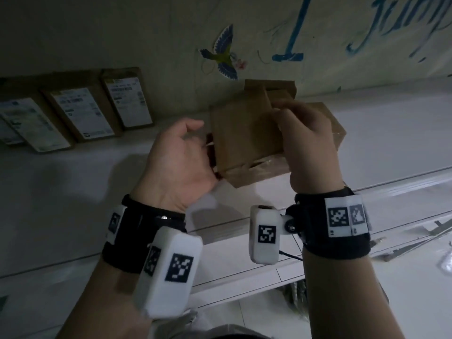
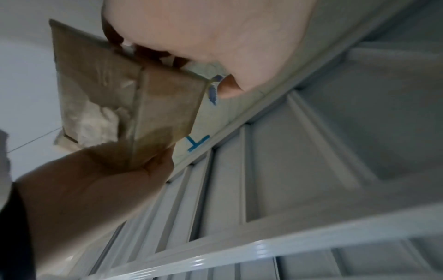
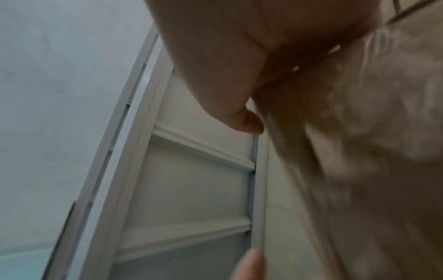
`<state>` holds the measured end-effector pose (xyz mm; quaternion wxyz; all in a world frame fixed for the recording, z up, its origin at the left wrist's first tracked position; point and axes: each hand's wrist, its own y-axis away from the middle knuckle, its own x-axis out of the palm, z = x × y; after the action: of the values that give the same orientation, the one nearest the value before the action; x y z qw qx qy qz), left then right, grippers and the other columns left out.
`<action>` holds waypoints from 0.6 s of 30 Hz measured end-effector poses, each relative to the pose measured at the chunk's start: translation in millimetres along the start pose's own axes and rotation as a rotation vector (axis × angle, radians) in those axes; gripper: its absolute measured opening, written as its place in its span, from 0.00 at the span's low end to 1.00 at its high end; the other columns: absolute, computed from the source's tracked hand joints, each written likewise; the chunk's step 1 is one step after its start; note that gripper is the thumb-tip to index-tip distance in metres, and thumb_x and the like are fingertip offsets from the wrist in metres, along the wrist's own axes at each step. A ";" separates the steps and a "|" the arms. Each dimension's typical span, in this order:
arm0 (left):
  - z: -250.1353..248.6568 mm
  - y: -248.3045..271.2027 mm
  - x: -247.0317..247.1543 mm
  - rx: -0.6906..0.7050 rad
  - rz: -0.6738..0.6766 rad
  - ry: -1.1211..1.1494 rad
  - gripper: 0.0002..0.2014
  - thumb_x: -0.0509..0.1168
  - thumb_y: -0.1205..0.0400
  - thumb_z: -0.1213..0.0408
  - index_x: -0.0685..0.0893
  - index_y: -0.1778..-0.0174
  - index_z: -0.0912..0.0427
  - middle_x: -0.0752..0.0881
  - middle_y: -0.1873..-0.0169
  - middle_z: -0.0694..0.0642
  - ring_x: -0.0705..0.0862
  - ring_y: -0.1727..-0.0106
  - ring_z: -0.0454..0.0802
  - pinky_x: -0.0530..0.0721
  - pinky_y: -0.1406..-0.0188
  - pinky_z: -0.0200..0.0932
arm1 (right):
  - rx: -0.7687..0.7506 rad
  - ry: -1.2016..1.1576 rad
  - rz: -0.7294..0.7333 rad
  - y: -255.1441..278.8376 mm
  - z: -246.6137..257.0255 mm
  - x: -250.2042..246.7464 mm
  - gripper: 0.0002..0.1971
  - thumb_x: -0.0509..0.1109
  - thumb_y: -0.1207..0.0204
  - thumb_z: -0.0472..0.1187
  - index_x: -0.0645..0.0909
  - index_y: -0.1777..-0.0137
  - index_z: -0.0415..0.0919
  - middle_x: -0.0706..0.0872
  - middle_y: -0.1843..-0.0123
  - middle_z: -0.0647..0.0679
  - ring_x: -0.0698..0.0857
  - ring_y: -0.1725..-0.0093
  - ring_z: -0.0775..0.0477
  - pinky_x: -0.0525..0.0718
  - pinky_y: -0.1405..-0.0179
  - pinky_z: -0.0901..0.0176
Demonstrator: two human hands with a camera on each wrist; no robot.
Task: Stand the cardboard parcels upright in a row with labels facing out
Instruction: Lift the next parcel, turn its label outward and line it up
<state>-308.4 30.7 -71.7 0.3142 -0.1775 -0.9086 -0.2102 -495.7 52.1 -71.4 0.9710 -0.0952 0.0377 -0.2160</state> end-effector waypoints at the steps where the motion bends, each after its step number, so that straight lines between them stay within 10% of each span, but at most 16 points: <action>1: -6.5 6.1 -0.7 0.061 -0.035 -0.054 0.32 0.57 0.13 0.49 0.77 0.16 0.64 0.79 0.17 0.67 0.78 0.16 0.62 0.72 0.16 0.59 | -0.023 -0.047 -0.001 -1.3 -0.6 6.2 0.13 0.70 0.18 0.44 0.90 0.36 0.54 0.93 0.42 0.55 0.89 0.41 0.54 0.89 0.45 0.53; 5: -23.2 26.0 8.6 0.372 -0.191 -0.299 0.25 0.55 0.11 0.53 0.82 0.20 0.56 0.84 0.22 0.51 0.78 0.23 0.42 0.65 0.20 0.52 | 0.032 -0.281 0.062 -2.7 -4.9 26.9 0.22 0.74 0.18 0.38 0.82 0.24 0.48 0.92 0.35 0.51 0.92 0.36 0.48 0.92 0.36 0.41; 10: -23.3 26.5 -12.0 0.773 -0.439 -0.577 0.18 0.62 0.11 0.73 0.92 0.45 0.45 0.97 0.52 0.41 0.93 0.47 0.37 0.89 0.47 0.36 | 0.154 -0.449 0.243 1.1 -9.3 50.9 0.22 0.71 0.16 0.34 0.83 0.24 0.49 0.91 0.32 0.42 0.91 0.38 0.38 0.90 0.41 0.31; 14: -22.2 16.4 -39.8 0.819 -0.557 -0.624 0.19 0.63 0.13 0.73 0.92 0.34 0.51 0.96 0.41 0.48 0.93 0.39 0.46 0.93 0.36 0.52 | 0.140 -0.488 0.297 4.0 -11.5 64.1 0.20 0.70 0.16 0.31 0.83 0.25 0.44 0.93 0.40 0.49 0.90 0.51 0.56 0.89 0.44 0.44; 18: -27.8 11.5 -45.3 0.721 -0.551 -0.465 0.19 0.60 0.11 0.76 0.92 0.35 0.54 0.97 0.47 0.50 0.95 0.47 0.45 0.91 0.55 0.42 | 0.143 -0.510 0.303 1.4 -13.0 62.5 0.19 0.70 0.15 0.34 0.83 0.25 0.45 0.91 0.47 0.51 0.90 0.51 0.56 0.85 0.30 0.35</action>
<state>-255.9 18.1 -78.0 0.0780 0.1464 -0.9823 0.0868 -440.1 24.4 -86.4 0.9745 -0.0712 -0.2089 -0.0398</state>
